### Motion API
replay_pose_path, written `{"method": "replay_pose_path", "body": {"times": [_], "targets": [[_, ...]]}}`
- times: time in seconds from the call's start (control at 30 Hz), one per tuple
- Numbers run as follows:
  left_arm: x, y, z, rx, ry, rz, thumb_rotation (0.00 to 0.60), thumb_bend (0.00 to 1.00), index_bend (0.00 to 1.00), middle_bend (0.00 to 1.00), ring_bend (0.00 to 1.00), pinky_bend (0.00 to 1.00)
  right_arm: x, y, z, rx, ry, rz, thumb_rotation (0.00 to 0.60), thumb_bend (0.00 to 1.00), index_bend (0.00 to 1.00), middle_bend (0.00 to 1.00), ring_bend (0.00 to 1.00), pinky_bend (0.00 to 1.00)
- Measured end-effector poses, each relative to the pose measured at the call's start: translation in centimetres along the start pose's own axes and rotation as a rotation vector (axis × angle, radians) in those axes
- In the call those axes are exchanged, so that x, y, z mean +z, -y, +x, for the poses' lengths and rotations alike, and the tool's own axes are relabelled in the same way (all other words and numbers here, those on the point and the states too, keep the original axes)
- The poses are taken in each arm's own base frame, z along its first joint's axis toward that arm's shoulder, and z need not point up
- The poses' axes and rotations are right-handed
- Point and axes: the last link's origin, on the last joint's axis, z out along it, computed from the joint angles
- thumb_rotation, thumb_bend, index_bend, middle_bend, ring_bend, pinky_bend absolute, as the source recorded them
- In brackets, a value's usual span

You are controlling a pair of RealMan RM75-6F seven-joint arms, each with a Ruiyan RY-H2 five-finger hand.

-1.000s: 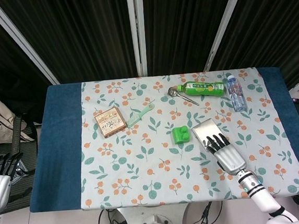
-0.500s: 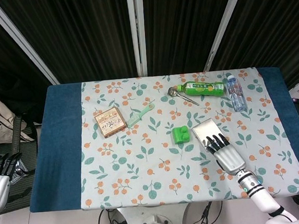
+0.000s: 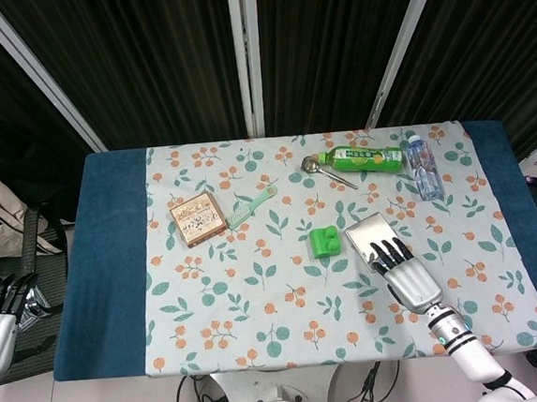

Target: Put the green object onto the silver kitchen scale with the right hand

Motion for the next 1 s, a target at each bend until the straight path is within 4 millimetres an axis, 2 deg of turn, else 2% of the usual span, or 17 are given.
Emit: {"method": "replay_pose_path", "body": {"times": [0.17,0.23,0.43,0.7,0.87,0.93,1.0], "targets": [[0.2,-0.1,0.2,0.001,-0.007,-0.006,0.600,0.06,0.06,0.09,0.00,0.02,0.0,0.0,2.5,0.036,-0.103,0.013,0.600,0.32,0.12,0.00,0.00,0.00],[0.3,-0.2,0.3,0.002,-0.009,-0.009,0.600,0.06,0.06,0.09,0.00,0.02,0.5,0.1,3.4,0.044,-0.124,0.014,0.600,0.24,0.02,0.00,0.00,0.00],[0.4,-0.5,0.5,0.003,-0.016,-0.015,0.600,0.06,0.06,0.09,0.00,0.02,3.0,1.0,4.8,0.026,-0.102,-0.005,0.600,0.06,0.00,0.00,0.00,0.00],[0.2,-0.4,1.0,0.009,-0.029,-0.005,0.600,0.06,0.06,0.09,0.00,0.02,8.0,4.1,5.6,0.090,-0.004,-0.053,0.600,0.03,0.00,0.00,0.00,0.00],[-0.1,0.2,1.2,0.008,-0.032,0.013,0.600,0.06,0.06,0.09,0.00,0.02,11.2,7.6,6.5,0.174,0.066,-0.046,0.600,0.03,0.00,0.00,0.00,0.00],[-0.2,0.4,1.2,0.007,-0.034,0.016,0.600,0.06,0.06,0.09,0.00,0.02,12.3,9.5,7.0,0.187,0.064,-0.024,0.600,0.03,0.00,0.03,0.00,0.00],[-0.3,0.5,1.2,0.004,-0.036,0.019,0.600,0.06,0.06,0.09,0.00,0.02,12.9,10.4,7.3,0.184,0.054,-0.021,0.600,0.03,0.00,0.09,0.00,0.00]]}}
